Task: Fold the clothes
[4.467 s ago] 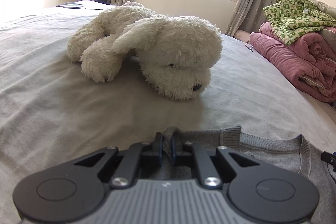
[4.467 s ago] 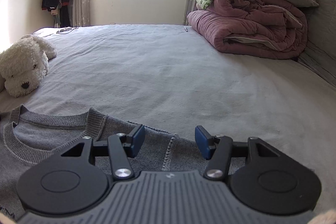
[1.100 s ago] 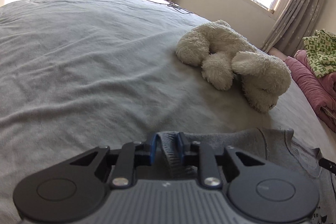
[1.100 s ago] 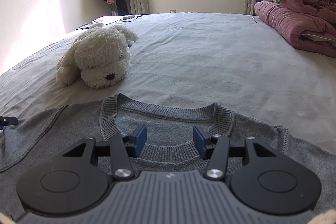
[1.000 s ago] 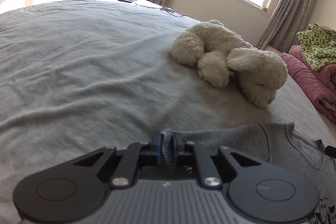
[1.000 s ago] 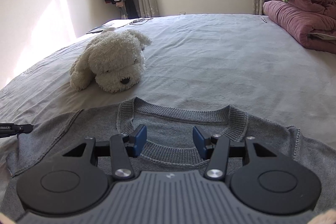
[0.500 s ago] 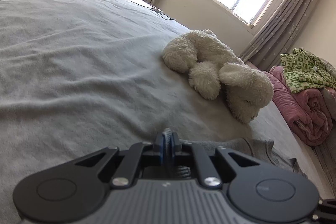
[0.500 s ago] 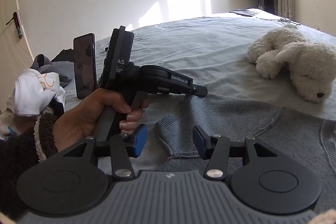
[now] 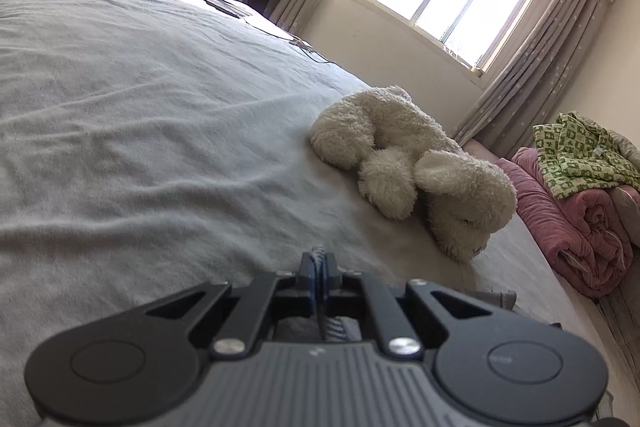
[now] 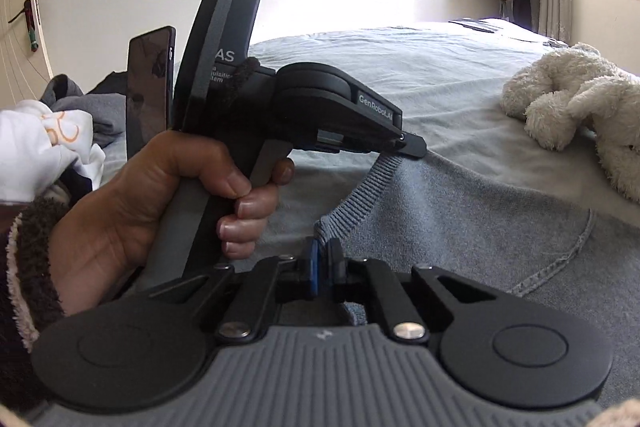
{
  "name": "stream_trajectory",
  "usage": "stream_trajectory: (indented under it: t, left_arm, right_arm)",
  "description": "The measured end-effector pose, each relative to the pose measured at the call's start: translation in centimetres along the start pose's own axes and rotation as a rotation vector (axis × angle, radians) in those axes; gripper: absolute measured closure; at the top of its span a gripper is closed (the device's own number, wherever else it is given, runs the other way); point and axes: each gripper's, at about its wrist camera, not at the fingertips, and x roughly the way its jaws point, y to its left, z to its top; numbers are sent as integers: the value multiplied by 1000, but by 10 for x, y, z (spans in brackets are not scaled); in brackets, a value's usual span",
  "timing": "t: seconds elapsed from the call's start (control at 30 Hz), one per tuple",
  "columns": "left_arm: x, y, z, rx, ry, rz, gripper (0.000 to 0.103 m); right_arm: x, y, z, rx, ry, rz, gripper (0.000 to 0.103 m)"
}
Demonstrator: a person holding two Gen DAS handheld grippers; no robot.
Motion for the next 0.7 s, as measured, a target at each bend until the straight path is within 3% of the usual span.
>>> stream_trajectory:
  t: [0.13, 0.23, 0.33, 0.4, 0.53, 0.6, 0.7]
  left_arm:
    - [8, -3, -3, 40, 32, 62, 94]
    - [1, -6, -1, 51, -6, 73, 88]
    - [-11, -7, 2, 48, -74, 30, 87]
    - [-17, -10, 3, 52, -101, -26, 87]
    - [-12, -22, -2, 113, -61, -119, 87]
    - [-3, -30, -9, 174, -10, -90, 87]
    - [11, -36, -16, 228, 47, 5, 88]
  right_arm:
    - [13, -9, -6, 74, 41, 19, 96]
    - [15, -5, -6, 80, 40, 40, 83]
    - [8, -1, -3, 73, 33, 72, 65]
    - [-2, -2, 1, 71, 15, 65, 65]
    - [-30, -24, 8, 120, -71, -48, 64]
    - [-36, -40, 8, 151, -93, -145, 63]
    - [-27, -55, -1, 177, -55, -245, 63]
